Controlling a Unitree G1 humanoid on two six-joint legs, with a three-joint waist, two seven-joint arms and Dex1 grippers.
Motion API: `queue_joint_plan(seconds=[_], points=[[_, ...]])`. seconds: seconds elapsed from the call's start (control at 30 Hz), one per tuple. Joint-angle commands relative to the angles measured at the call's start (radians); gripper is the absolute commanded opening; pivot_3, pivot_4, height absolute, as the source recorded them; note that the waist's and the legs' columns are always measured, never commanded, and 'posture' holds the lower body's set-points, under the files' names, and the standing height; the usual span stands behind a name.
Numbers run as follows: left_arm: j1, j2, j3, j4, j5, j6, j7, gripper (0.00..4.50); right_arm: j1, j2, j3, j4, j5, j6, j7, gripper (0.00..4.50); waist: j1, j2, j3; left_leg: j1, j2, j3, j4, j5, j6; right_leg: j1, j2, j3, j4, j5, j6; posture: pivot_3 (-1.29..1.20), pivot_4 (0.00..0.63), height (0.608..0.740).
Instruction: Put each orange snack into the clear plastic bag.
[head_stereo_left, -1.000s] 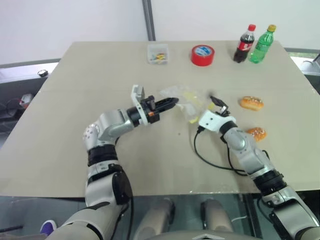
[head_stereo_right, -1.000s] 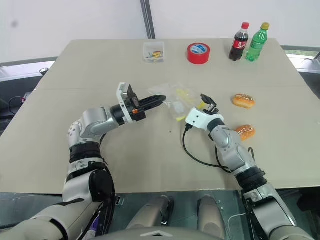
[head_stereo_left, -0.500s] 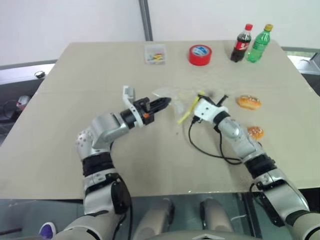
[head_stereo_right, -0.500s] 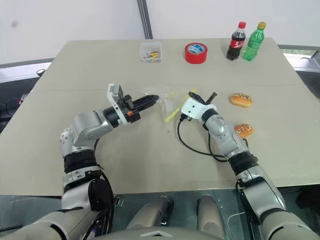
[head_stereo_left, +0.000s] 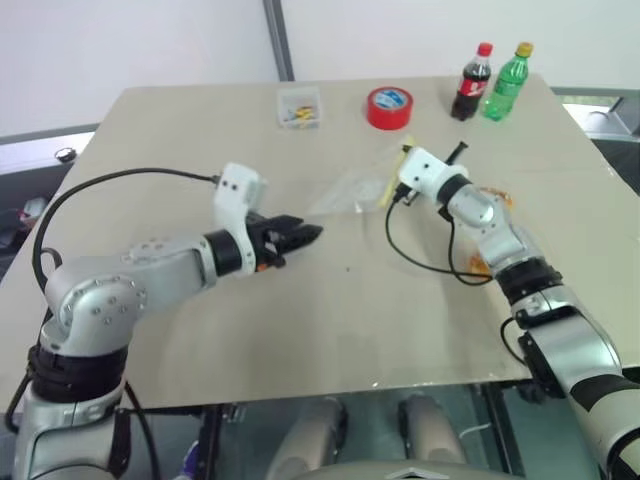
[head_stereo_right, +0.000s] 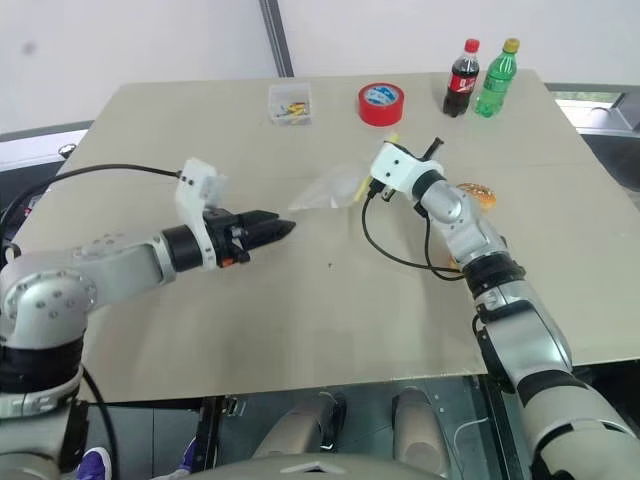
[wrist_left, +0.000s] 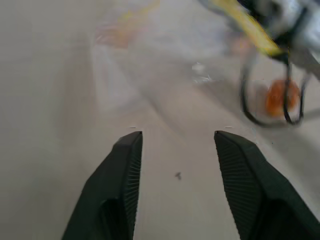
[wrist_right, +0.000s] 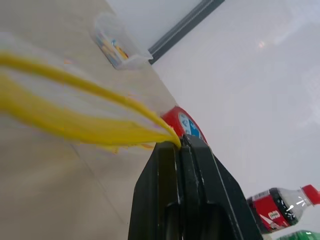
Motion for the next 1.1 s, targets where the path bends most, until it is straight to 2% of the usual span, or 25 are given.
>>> queue_joint_plan(seconds=[0.03, 0.2, 0.3, 0.4, 0.67, 1.1], points=[[-0.037, -0.009, -0.113, -0.096, 0.218, -0.108, -0.028, 2.53, -0.071, 0.014, 0.003, 0.022, -0.01, 0.022, 0.018, 0.0, 0.002, 0.0, 0.0, 0.0, 0.0, 0.0, 0.0, 0.0, 0.0, 0.0, 0.0, 0.0, 0.0, 0.0, 0.0, 0.0, 0.15, 0.71], [-0.132, -0.151, -0.271, -0.082, 0.418, -0.075, 0.078, 2.53, -0.09, 0.038, 0.013, 0.009, -0.025, 0.069, 0.041, 0.0, 0.007, 0.0, 0.0, 0.0, 0.001, -0.001, 0.0, 0.001, -0.001, 0.0, 0.001, -0.001, 0.0, 0.001, -0.001, 0.0, 0.15, 0.71], [-0.166, -0.244, -0.282, -0.059, 0.465, -0.008, 0.143, 2.53, -0.08, 0.042, 0.027, -0.017, -0.04, 0.071, 0.059, 0.0, 0.005, 0.0, 0.0, -0.001, 0.001, -0.001, 0.001, 0.001, -0.001, 0.0, 0.001, -0.001, 0.0, 0.001, -0.001, 0.0, 0.15, 0.71], [-0.189, -0.287, -0.287, -0.069, 0.509, 0.03, 0.156, 2.53, -0.07, 0.047, 0.035, -0.033, -0.044, 0.071, 0.065, 0.0, -0.001, 0.0, 0.001, -0.002, 0.001, -0.001, 0.001, 0.001, -0.001, -0.002, 0.002, 0.0, 0.0, 0.001, -0.001, 0.0, 0.15, 0.71], [-0.207, -0.319, -0.254, -0.024, 0.622, 0.049, 0.155, 2.53, -0.063, 0.052, 0.054, -0.017, -0.073, 0.051, 0.049, 0.0, 0.001, 0.0, 0.001, -0.001, 0.001, -0.001, 0.001, 0.001, -0.002, -0.002, 0.002, 0.0, 0.001, 0.001, -0.001, 0.0, 0.15, 0.71], [-0.259, -0.321, -0.378, 0.078, 0.886, -0.079, 0.088, 2.53, -0.027, 0.065, 0.049, -0.085, -0.073, 0.074, 0.076, 0.0, 0.0, 0.0, 0.001, -0.002, 0.001, -0.001, 0.001, 0.001, -0.002, -0.002, 0.002, -0.001, 0.001, 0.001, -0.001, 0.0, 0.15, 0.71]])
